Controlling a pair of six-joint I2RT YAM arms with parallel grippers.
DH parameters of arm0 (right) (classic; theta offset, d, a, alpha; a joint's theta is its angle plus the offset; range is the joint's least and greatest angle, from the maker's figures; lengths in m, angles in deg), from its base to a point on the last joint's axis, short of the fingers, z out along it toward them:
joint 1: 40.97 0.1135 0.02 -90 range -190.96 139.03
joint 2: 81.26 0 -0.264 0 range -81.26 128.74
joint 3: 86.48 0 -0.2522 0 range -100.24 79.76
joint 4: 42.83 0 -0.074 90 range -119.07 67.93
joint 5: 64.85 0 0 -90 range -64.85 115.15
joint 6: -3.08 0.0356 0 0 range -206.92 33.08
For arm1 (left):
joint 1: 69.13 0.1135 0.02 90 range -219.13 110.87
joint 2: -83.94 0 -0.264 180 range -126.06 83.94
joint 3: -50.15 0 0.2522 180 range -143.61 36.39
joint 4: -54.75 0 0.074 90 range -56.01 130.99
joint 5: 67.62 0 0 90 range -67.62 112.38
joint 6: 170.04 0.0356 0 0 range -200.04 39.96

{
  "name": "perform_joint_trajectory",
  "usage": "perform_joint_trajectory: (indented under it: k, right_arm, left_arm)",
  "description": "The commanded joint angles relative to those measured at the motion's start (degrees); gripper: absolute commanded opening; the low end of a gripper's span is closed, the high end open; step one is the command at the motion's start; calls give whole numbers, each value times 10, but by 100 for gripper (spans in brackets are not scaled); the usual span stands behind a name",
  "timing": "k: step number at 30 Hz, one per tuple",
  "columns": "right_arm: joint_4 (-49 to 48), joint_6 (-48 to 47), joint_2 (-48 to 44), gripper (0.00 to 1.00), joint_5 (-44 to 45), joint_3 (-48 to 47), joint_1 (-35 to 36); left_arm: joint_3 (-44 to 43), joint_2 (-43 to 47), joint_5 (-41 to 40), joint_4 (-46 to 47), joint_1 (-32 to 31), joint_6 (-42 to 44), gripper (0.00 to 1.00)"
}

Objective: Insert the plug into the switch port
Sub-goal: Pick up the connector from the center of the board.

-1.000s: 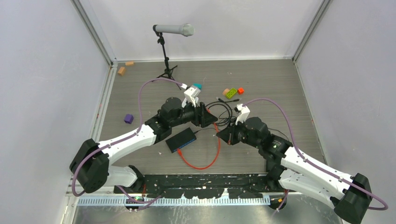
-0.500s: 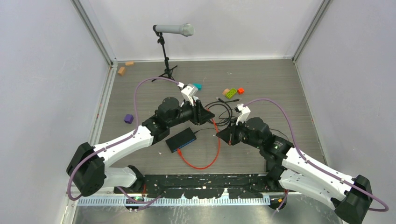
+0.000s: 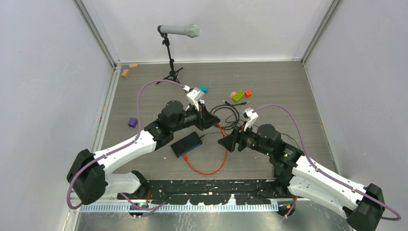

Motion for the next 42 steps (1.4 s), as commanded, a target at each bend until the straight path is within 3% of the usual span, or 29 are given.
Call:
perform_joint_trajectory:
  k: [1,8,13,23,30,33,35,36,38,40,42]
  right_arm:
    - [-162,-19,-38,64,-32,47,5]
    - [-354,-72,-29,68,-48,105,5]
    - [-383,-80,15,69,-97,89,5]
    - [-411,-65,62,51,-129,74,5]
    - [-413,-66,42,55,-112,80,5]
    - [-411,-67,40,42,-110,79,5]
    - [-406,-69,41,21,-101,78,5]
    - [-405,-70,43,14,-96,80,5]
    - [-406,-71,42,4,-90,84,4]
    - [-405,-73,38,0,-81,86,5]
    - [-401,-75,29,0,-68,91,5]
  left_arm:
    - [12,29,90,26,-2,8,0]
    - [56,59,162,56,-1,-9,0]
    - [72,77,188,78,-1,-22,0]
    - [78,94,194,86,-1,-29,0]
    - [80,101,190,87,-1,-27,0]
    - [76,101,190,87,-1,-27,0]
    - [73,100,191,87,-1,-27,1]
    - [71,100,190,87,-1,-28,3]
    - [65,101,191,85,-1,-33,17]
    - [58,106,193,80,-1,-33,29]
    - [52,115,188,70,-1,-32,48]
